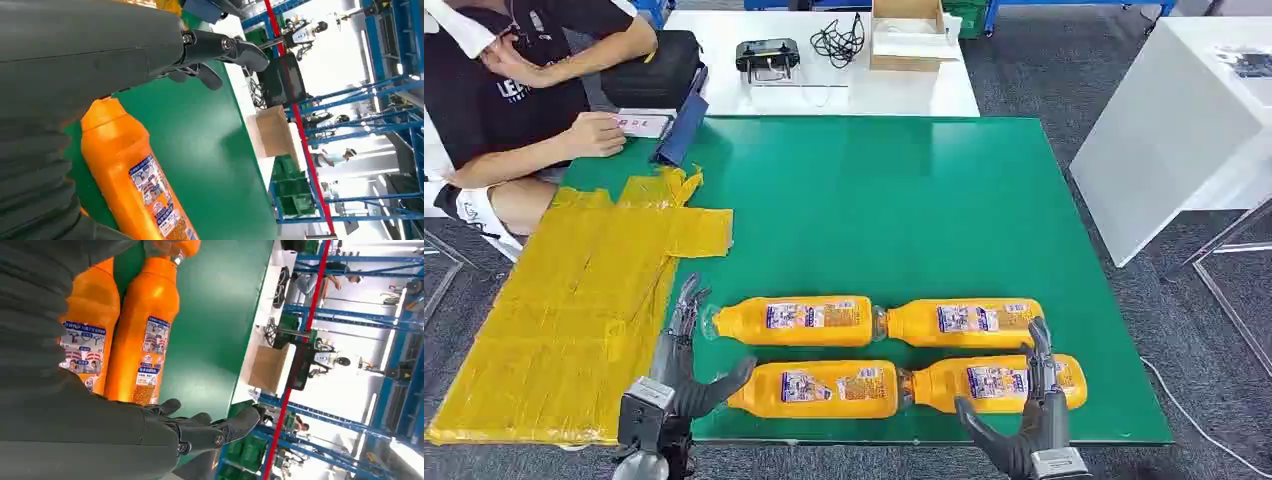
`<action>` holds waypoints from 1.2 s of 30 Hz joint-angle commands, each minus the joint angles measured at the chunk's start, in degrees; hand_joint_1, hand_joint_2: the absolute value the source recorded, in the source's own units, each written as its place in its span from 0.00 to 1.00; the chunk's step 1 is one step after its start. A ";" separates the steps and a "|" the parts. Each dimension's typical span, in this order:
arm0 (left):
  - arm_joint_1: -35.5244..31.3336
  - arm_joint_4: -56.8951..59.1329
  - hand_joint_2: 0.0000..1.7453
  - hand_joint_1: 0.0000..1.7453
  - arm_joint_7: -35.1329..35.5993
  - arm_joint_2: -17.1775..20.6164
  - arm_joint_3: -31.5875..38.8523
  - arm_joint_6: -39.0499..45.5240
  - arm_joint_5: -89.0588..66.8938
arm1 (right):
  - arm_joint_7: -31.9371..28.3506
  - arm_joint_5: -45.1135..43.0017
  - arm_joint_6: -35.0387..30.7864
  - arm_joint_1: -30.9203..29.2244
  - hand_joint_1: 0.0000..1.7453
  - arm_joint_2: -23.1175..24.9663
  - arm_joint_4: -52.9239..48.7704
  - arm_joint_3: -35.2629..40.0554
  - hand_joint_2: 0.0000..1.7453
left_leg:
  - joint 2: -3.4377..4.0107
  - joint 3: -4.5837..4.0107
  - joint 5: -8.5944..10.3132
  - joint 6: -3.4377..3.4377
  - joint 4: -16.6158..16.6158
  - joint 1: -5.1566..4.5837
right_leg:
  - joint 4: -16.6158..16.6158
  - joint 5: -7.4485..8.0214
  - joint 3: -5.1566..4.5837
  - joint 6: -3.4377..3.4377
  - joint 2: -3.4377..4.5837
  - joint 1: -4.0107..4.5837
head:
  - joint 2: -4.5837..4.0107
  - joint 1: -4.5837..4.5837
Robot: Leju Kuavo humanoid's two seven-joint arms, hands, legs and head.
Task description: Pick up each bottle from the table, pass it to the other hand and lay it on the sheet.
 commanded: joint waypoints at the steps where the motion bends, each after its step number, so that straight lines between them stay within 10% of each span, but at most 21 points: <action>1: -1.07 -0.46 0.00 0.00 -4.00 -1.09 0.43 3.48 -1.08 | -7.29 -0.88 0.65 -3.76 0.00 -1.41 -1.61 4.24 0.00 | 0.08 0.24 -0.07 -0.09 -0.07 0.07 | -0.12 -0.02 0.25 -0.06 0.12 0.06 | 0.00 0.00; 7: -1.52 -0.46 0.00 0.00 -3.93 -1.26 -0.55 4.10 -1.29 | -9.90 -0.06 -0.61 -4.95 0.00 -0.54 -0.13 5.60 0.00 | 0.05 0.17 -0.04 -0.06 -0.06 0.04 | -0.09 -0.02 0.18 -0.04 0.08 0.03 | 0.00 0.00; 8: -1.52 -0.46 0.00 0.00 -3.93 -1.26 -0.55 4.10 -1.29 | -9.90 -0.06 -0.61 -4.95 0.00 -0.54 -0.13 5.60 1.00 | 0.04 0.11 -0.03 -0.05 -0.04 0.03 | -0.07 -0.01 0.11 -0.03 0.06 0.03 | 0.00 0.00; 9: -1.52 -0.46 1.00 0.00 -3.93 -1.26 -0.55 4.10 -1.29 | -9.90 -0.06 -0.61 -4.95 0.00 -0.54 -0.13 5.60 1.00 | 0.07 0.23 -0.05 -0.08 -0.09 0.05 | -0.12 -0.02 0.23 -0.05 0.10 0.05 | 0.00 0.00; 18: -2.69 -1.06 1.00 0.00 -2.29 -1.06 -2.26 5.83 -1.98 | -7.25 0.67 -4.33 -8.38 0.00 -0.30 0.41 9.56 1.00 | 0.07 0.20 -0.05 -0.07 -0.07 0.05 | -0.11 -0.01 0.20 -0.05 0.11 0.05 | 0.00 0.00; 19: -2.69 -1.06 1.00 0.62 -2.29 -1.06 -2.26 5.83 -1.98 | -7.25 0.67 -4.33 -8.38 0.07 -0.30 0.41 9.56 1.00 | 0.05 0.13 -0.02 -0.05 -0.05 0.02 | -0.07 -0.01 0.12 -0.03 0.07 0.02 | 0.00 0.00; 20: -3.04 -1.56 1.00 1.00 -1.35 -0.96 -3.03 6.59 -2.37 | -5.98 1.30 -5.45 -9.79 0.72 0.34 0.70 10.65 1.00 | 0.07 0.21 -0.05 -0.08 -0.07 0.05 | -0.11 -0.02 0.21 -0.05 0.10 0.05 | 0.00 0.00; 25: -3.04 -1.56 1.00 1.00 -1.35 -0.96 -3.03 6.59 -2.37 | -5.98 1.30 -5.45 -9.79 0.98 0.34 0.70 10.65 1.00 | 0.06 0.16 -0.04 -0.07 -0.06 0.04 | -0.09 -0.01 0.16 -0.04 0.09 0.04 | 0.00 0.00; 36: -3.72 -2.20 1.00 1.00 0.16 -0.63 -4.30 7.79 -3.14 | -3.62 2.07 -7.13 -11.96 1.00 0.95 0.85 12.45 1.00 | 0.06 0.17 -0.04 -0.07 -0.05 0.05 | -0.09 -0.01 0.18 -0.05 0.09 0.05 | 0.00 0.00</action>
